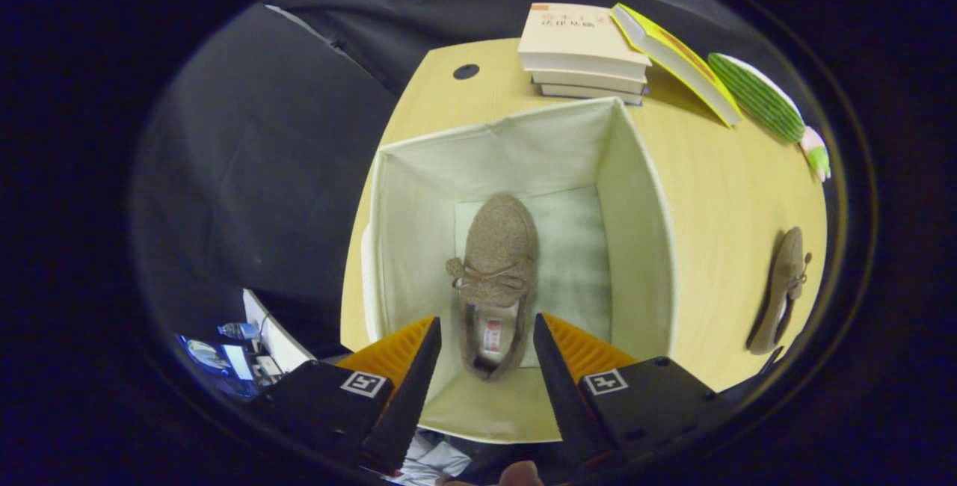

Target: Open the storage box then place both shoes into the box .Put the left shoe in first, then the right shoe, with the right side of both shoes facing outward in a uniform manner.

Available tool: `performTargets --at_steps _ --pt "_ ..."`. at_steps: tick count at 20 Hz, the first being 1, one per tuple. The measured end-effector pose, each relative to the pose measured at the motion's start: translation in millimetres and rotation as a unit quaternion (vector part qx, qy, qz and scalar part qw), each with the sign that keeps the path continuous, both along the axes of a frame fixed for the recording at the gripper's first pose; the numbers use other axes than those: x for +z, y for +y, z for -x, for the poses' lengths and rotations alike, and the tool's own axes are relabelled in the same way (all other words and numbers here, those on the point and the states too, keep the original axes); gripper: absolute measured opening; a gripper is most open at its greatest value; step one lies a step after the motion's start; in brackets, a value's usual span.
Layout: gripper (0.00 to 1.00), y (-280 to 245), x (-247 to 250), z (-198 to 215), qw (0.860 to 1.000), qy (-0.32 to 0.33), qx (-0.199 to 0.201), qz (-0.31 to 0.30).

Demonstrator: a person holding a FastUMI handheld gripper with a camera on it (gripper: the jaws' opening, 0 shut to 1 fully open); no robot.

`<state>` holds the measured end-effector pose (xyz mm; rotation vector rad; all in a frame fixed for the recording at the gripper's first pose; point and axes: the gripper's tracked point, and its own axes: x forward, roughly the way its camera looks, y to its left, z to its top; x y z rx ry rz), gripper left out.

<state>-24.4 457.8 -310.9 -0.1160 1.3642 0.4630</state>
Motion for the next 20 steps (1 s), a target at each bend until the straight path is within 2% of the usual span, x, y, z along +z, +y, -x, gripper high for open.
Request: performTargets --at_steps 3,7,12,15,18,20 --pt "0.81 -24.1 35.0 0.6 1.000 -0.017 0.006 -0.007" --pt "0.81 -68.6 96.5 -8.2 0.998 -0.039 0.004 -0.047" --pt "0.82 -179.8 140.8 -35.9 0.996 -0.083 -0.013 -0.032" --pt "0.82 -264.7 139.6 -56.9 0.993 -0.116 -0.022 0.012" --pt "0.83 -362.5 129.2 -84.0 0.982 -0.160 -0.025 0.093" --pt "0.83 -414.8 114.8 -88.4 0.978 -0.162 -0.046 0.120"
